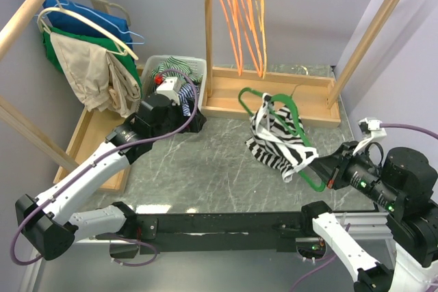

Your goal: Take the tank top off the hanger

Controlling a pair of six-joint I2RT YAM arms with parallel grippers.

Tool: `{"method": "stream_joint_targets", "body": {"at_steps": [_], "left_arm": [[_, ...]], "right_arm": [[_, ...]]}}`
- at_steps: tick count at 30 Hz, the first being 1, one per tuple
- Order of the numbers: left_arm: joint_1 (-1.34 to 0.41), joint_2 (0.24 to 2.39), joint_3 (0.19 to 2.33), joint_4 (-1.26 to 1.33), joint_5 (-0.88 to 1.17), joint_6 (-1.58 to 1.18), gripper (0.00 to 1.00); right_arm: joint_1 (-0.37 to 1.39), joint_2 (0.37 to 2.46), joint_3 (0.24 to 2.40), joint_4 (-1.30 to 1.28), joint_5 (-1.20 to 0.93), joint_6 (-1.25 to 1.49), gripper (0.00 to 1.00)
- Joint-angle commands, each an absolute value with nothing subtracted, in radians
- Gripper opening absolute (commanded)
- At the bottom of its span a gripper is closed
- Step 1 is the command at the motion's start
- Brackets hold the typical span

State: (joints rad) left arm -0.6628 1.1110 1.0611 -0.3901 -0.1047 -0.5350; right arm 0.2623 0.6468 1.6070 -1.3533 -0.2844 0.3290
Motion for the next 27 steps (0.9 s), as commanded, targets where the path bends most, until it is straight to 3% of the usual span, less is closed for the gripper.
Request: {"method": "stream_joint_targets", "body": {"at_steps": [1,8,16,27], "left_arm": [[-0.666,1.101,1.120,-0.396,-0.121,-0.512,0.96],[-0.666,1.101,1.143,-0.387,-0.095,-0.511,0.96],[-0.667,1.138,1.166,-0.296,0.214,-0.499,0.96],[-0.692,1.181,1.104,-0.201,0.324,-0.495,0.96]], "right_arm": [[0.267,0.626,1.598,-1.339,-0.376,0.328,0.00],[0.264,0.609,1.526,-1.356,-0.459,0.307,0.00],[0.268,0.601,1.407,-1.255,-0.511,0.292,0.00],[0.273,0.644,1.296,-1.085,-0.534,0.270,0.00]]}}
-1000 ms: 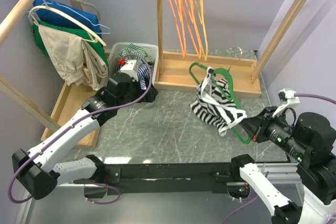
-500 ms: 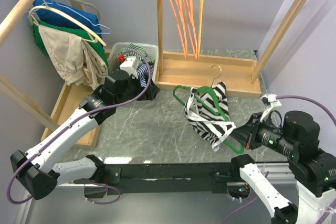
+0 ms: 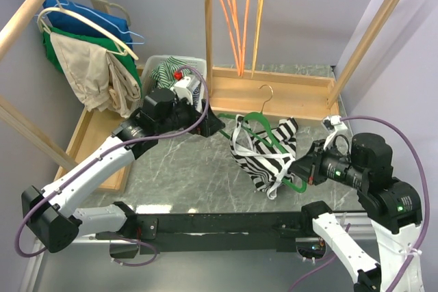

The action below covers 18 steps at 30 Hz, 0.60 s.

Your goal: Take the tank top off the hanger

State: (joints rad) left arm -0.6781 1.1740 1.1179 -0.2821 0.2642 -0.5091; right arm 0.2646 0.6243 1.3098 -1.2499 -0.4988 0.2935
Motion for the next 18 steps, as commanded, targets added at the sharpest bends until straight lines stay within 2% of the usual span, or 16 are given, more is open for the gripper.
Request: {"method": "stream_joint_targets", "body": {"at_steps": [1,18], "left_arm": [[-0.695,1.195,1.104,-0.199,0.325,-0.497,0.96],[-0.767,1.246,1.138,-0.206,0.158,-0.518,0.96]], "right_arm": [[0.273,0.650,1.298,-1.088,-0.532,0.267,0.00],[0.410,0.670,1.278,-1.069,-0.299,0.276,0.00]]}}
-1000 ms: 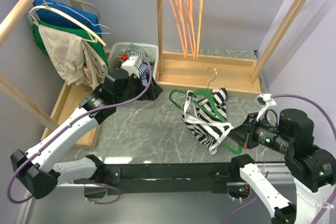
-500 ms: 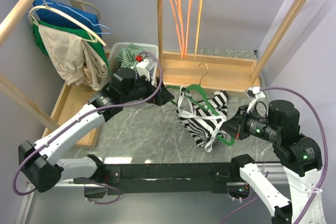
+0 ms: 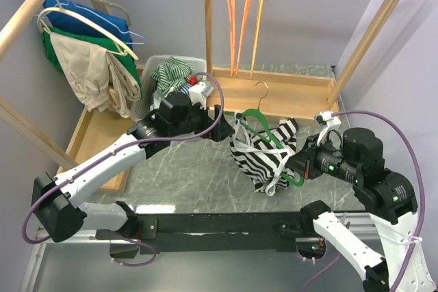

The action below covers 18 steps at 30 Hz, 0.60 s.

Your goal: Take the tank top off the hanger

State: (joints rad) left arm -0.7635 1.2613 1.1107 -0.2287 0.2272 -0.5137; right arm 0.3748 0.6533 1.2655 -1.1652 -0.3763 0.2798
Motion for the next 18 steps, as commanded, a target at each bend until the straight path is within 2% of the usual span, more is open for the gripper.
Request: {"method": "stream_joint_targets", "body": {"at_steps": [1,5,8,12,13,18], "left_arm": [[-0.767,1.241,1.138,-0.209,0.143,-0.517,0.96],[-0.767,1.224,1.131,-0.224,0.106,-0.528,0.96],[-0.765,1.198,1.114,-0.238,0.051,-0.540,0.96],[-0.767,1.169,1.095,-0.247,0.015,-0.546,0.96],[-0.767,1.163,1.098,-0.265,0.005,-0.548,0.96],[-0.765,1.132,1.089,-0.290,0.003,-0.543,0.96]], "right_arm": [[0.420,0.684,1.282,-1.069,-0.293,0.278,0.00],[0.535,0.699,1.275,-1.025,-0.204,0.328,0.00],[0.642,0.719,1.273,-1.011,-0.051,0.388,0.00],[0.962,0.762,1.281,-0.992,0.199,0.486,0.00],[1.016,0.785,1.285,-0.994,0.300,0.504,0.00],[1.193,0.848,1.318,-0.971,0.451,0.552,0.00]]}}
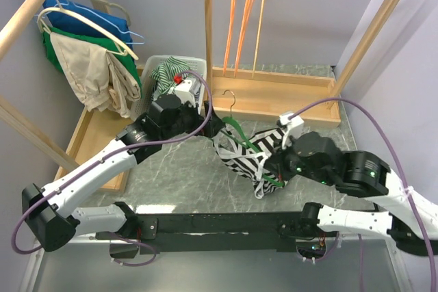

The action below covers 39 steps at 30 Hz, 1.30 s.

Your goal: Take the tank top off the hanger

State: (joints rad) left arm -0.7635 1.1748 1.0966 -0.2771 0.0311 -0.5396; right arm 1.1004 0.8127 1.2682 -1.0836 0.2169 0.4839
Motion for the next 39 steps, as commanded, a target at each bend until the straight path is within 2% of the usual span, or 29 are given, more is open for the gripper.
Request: {"method": "stream_joint_targets", "body": {"at_steps": [1,5,12,22,25,26,33,34,35,37,38,39], "left_arm": [[-0.765,1.126,1.086,-0.298,0.003,-0.543,0.96],[-0.765,1.101,1.063,-0.325,-0.037,-0.554,0.96],[-0.767,1.069,0.985,-0.293,-0.032,-0.574,1.00],[-0.765,1.034,0.999,-0.223,-0.074,-0.534,0.90],[-0.765,1.026,1.006,-0.212,-0.086,-0.519,0.82],[-0.764,1.031,1.015,-0.216,-0.087,-0.515,0.76],[-0.764,1.092,1.031,-0.195,-0.095,-0.502,0.52],[-0.764,1.095,1.034,-0.196,-0.106,-0.499,0.47],[-0.765,1.101,1.041,-0.199,-0.118,-0.497,0.36],[-0.764,1.101,1.046,-0.212,-0.147,-0.495,0.26],[-0.765,1.101,1.054,-0.215,-0.179,-0.495,0.17],[-0.764,1.100,1.058,-0.228,-0.198,-0.486,0.14]], "right_arm": [[1.212,0.859,1.322,-0.966,0.471,0.555,0.00],[1.220,0.851,1.342,-0.928,0.534,0.539,0.00],[1.220,0.845,1.364,-0.881,0.479,0.503,0.00],[1.227,0.845,1.348,-0.862,0.402,0.515,0.00],[1.230,0.844,1.347,-0.864,0.385,0.517,0.00],[1.232,0.845,1.345,-0.862,0.376,0.517,0.00],[1.241,0.839,1.347,-0.859,0.327,0.517,0.00],[1.241,0.838,1.350,-0.862,0.330,0.523,0.00],[1.244,0.836,1.350,-0.876,0.331,0.528,0.00],[1.247,0.830,1.353,-0.902,0.334,0.534,0.00],[1.247,0.830,1.354,-0.913,0.334,0.538,0.00],[1.249,0.828,1.359,-0.925,0.339,0.541,0.00]]}}
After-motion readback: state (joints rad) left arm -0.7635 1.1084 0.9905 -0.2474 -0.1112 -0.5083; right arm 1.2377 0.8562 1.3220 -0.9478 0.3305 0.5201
